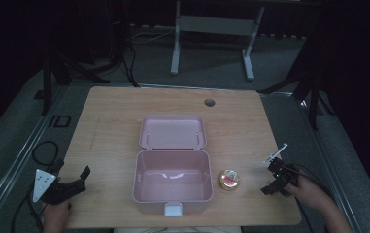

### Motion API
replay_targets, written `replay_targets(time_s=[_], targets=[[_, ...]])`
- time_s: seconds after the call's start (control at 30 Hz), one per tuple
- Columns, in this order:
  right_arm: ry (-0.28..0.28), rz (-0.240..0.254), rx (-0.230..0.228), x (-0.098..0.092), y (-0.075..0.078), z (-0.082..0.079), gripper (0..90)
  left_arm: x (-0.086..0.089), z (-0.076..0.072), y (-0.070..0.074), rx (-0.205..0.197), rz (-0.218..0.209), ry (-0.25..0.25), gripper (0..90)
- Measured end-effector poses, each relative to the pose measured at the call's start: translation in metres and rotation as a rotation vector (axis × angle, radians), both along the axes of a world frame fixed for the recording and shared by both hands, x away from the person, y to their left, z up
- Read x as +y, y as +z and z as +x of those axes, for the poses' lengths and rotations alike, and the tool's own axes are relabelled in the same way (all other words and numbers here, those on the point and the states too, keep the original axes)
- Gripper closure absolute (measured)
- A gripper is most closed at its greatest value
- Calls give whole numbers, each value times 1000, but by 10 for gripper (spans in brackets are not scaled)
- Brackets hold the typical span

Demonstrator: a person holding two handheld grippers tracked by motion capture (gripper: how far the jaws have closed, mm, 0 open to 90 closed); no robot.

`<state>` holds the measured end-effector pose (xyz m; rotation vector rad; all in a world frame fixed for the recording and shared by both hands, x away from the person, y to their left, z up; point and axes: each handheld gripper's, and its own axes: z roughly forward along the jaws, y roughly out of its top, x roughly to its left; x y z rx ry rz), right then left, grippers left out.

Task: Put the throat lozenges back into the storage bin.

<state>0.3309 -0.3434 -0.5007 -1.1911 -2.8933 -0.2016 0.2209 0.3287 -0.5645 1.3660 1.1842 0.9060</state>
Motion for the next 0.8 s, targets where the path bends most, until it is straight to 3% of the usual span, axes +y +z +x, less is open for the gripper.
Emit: replay_targets(time_s=[0.2,0.53,0.8], targets=[[91,-93,133,1,-1,-3,130,0,0,0,0,0,0,4],[110,-126,170,3,1,7,142,0,0,0,0,1,-1,4],[247,-150,144,22,0,5,142,0,0,0,0,1,-2,4]])
